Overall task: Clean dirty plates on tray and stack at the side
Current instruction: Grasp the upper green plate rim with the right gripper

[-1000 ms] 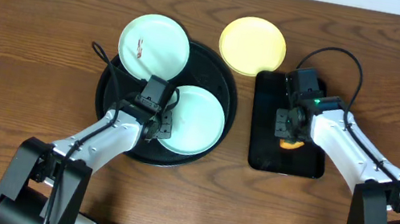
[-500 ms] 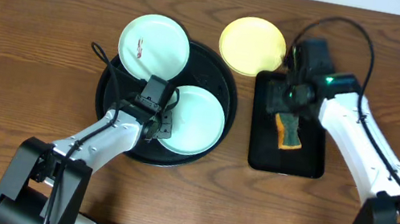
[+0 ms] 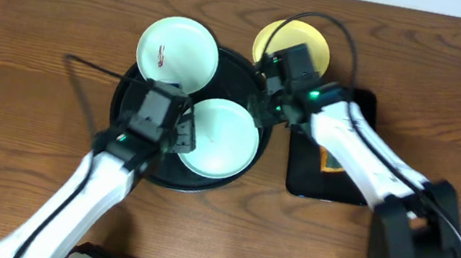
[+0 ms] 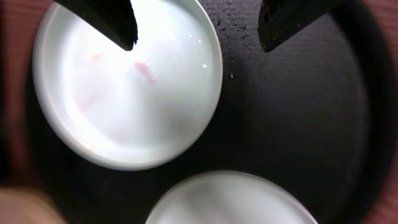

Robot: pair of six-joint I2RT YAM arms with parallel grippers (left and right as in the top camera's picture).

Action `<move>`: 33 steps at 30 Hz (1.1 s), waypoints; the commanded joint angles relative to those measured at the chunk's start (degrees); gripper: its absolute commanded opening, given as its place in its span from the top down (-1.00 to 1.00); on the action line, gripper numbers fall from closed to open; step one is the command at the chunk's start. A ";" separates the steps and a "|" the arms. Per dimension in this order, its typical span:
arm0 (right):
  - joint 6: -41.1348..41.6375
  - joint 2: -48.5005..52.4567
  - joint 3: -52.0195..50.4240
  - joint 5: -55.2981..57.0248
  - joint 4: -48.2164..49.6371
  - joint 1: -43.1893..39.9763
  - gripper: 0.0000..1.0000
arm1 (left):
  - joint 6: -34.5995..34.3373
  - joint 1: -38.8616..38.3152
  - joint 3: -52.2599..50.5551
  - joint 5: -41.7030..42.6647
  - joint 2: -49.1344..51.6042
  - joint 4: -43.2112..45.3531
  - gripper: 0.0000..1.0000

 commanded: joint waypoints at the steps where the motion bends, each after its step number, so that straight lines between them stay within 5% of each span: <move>1: -2.19 3.69 0.33 2.45 2.60 1.14 -0.15 | 0.57 -0.07 1.20 -4.31 -6.05 -2.40 -0.28; 8: -2.19 9.97 0.33 0.46 6.80 3.72 -0.01 | 0.57 -0.07 1.11 -4.85 -9.88 -6.38 -0.38; 12: -2.21 10.86 0.33 0.52 6.93 5.44 0.24 | 0.55 -0.07 0.92 -4.83 -8.96 -7.65 -0.43; 13: -2.25 10.86 0.33 0.55 6.95 5.79 0.35 | 0.55 -0.07 0.92 -4.83 -8.76 -8.07 -0.45; 15: -2.73 10.78 0.37 0.52 7.58 6.21 0.93 | 0.55 -0.07 0.92 -4.83 -8.44 -8.83 -0.47; 16: -2.84 10.54 0.44 0.52 7.85 6.25 0.98 | 0.57 -0.07 0.92 -4.83 -8.31 -9.11 -0.48; 33: -14.36 -5.95 1.75 19.61 9.07 7.61 0.98 | 0.57 -0.07 0.92 -11.50 -8.07 -9.55 -0.71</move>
